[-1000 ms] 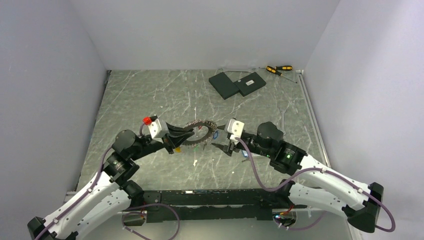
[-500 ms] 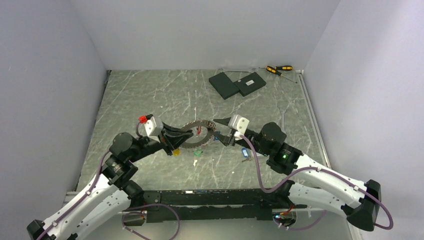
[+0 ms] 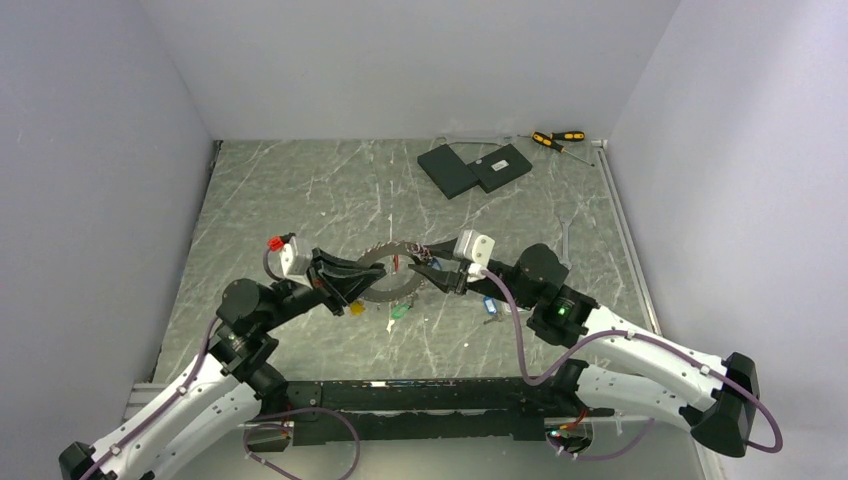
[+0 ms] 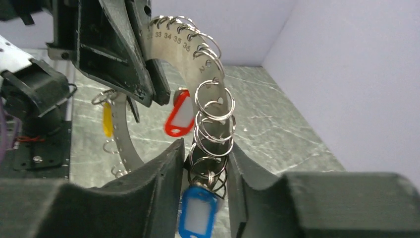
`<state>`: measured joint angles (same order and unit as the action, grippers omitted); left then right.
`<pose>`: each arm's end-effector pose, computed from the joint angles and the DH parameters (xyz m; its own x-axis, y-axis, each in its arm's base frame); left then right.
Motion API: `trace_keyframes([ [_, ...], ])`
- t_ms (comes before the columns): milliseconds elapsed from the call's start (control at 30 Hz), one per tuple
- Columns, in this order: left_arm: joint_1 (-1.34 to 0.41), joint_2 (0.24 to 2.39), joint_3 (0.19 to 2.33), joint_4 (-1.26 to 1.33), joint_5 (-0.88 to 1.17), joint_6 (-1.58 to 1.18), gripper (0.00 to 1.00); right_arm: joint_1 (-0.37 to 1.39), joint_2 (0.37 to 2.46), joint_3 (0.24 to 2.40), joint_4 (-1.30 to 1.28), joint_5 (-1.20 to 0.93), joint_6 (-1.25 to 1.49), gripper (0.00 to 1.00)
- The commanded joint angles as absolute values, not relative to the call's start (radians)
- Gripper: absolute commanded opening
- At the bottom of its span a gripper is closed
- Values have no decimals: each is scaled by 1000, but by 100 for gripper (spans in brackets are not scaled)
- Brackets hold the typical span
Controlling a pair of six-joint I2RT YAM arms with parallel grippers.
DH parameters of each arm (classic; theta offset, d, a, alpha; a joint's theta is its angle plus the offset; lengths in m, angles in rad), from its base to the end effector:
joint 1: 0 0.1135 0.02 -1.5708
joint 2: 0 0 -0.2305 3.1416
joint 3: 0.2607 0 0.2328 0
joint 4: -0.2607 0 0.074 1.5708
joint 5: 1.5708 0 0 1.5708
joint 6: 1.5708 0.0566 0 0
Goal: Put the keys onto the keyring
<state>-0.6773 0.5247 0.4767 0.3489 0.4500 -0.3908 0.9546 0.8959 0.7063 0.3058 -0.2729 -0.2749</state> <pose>0.1150 -0.1241 0.3152 -0.1247 -0.3399 -0.9322 0.9091 0.3373 -0.2446 0.1238 0.2013 0.3249 0.3198 -0.0007 -0.9475 -0.8871 0.3511 -0.2997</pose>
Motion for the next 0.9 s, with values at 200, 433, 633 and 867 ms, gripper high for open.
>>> trace_keyframes([
  [200, -676, 452, 351, 735, 547, -438, 0, 956, 889, 733, 356, -439, -230, 35],
  [433, -676, 526, 260, 1043, 583, -507, 0, 953, 877, 772, 329, -488, -199, 14],
  [633, -676, 597, 242, 1125, 609, -527, 0, 954, 852, 777, 319, -496, -183, 1],
  [867, -676, 595, 259, 1024, 641, -457, 0, 954, 830, 795, 261, -536, -211, 0],
])
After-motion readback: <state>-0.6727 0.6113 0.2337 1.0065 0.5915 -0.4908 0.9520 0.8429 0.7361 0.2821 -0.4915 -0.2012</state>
